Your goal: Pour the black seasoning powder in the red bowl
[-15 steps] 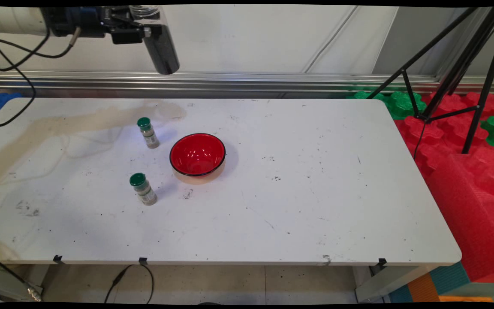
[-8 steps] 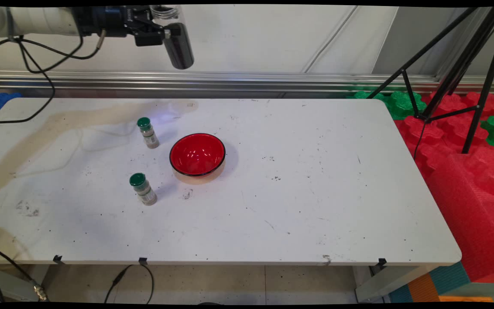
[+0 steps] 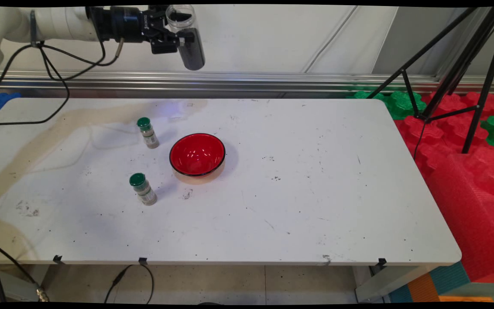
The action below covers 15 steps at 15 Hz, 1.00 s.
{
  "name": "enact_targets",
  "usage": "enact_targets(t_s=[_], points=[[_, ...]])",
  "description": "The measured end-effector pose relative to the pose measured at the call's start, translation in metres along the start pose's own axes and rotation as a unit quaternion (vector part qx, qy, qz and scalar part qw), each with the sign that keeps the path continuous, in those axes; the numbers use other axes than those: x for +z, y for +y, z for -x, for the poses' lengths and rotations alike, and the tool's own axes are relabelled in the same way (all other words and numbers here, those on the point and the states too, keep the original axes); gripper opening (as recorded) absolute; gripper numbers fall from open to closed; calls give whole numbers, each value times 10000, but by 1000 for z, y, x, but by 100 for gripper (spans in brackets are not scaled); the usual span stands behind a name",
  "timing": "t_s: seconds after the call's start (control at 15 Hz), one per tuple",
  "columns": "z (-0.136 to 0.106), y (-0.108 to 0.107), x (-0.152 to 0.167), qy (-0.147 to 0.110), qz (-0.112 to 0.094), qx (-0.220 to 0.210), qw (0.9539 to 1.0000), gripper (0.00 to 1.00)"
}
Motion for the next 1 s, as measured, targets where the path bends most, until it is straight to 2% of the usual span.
enact_targets(t_s=[0.47, 0.73, 1.0], points=[[15, 10, 11, 3, 101, 530, 9985, 0], [23, 19, 14, -8, 158, 916, 9957, 0], [31, 29, 14, -39, 210, 1328, 9909, 0]])
